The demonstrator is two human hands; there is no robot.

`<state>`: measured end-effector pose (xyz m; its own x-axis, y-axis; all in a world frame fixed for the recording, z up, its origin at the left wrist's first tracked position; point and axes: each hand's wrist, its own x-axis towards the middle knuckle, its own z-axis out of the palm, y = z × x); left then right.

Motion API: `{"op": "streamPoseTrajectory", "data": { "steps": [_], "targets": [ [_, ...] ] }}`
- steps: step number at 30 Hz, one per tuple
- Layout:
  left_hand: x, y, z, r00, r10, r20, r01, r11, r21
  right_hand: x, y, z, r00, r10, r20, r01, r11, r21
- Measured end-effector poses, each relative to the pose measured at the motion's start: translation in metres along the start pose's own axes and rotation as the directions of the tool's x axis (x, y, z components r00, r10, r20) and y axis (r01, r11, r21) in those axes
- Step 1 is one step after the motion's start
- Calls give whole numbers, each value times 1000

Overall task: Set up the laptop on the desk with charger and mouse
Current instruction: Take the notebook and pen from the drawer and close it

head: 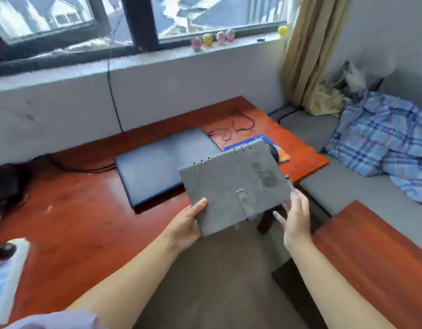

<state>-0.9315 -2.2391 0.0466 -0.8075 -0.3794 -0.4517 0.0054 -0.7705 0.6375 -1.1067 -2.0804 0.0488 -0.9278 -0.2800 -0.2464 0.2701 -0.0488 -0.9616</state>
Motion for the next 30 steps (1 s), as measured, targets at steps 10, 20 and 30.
{"op": "streamPoseTrajectory", "data": {
  "steps": [10, 20, 30],
  "targets": [
    [-129, 74, -155, 964, 189, -185, -222, 959, -177, -111, 28, 203, 900, 248, 359, -363, 883, 299],
    [-175, 91, -233, 939, 243, -244, -298, 929, -219, -155, 64, 309, 750, 196, 631, -201, 977, -64],
    [-151, 112, -275, 771, 300, -562, -89, 924, 371, -141, 109, 358, 681, 124, 722, 362, 801, -478]
  ]
}}
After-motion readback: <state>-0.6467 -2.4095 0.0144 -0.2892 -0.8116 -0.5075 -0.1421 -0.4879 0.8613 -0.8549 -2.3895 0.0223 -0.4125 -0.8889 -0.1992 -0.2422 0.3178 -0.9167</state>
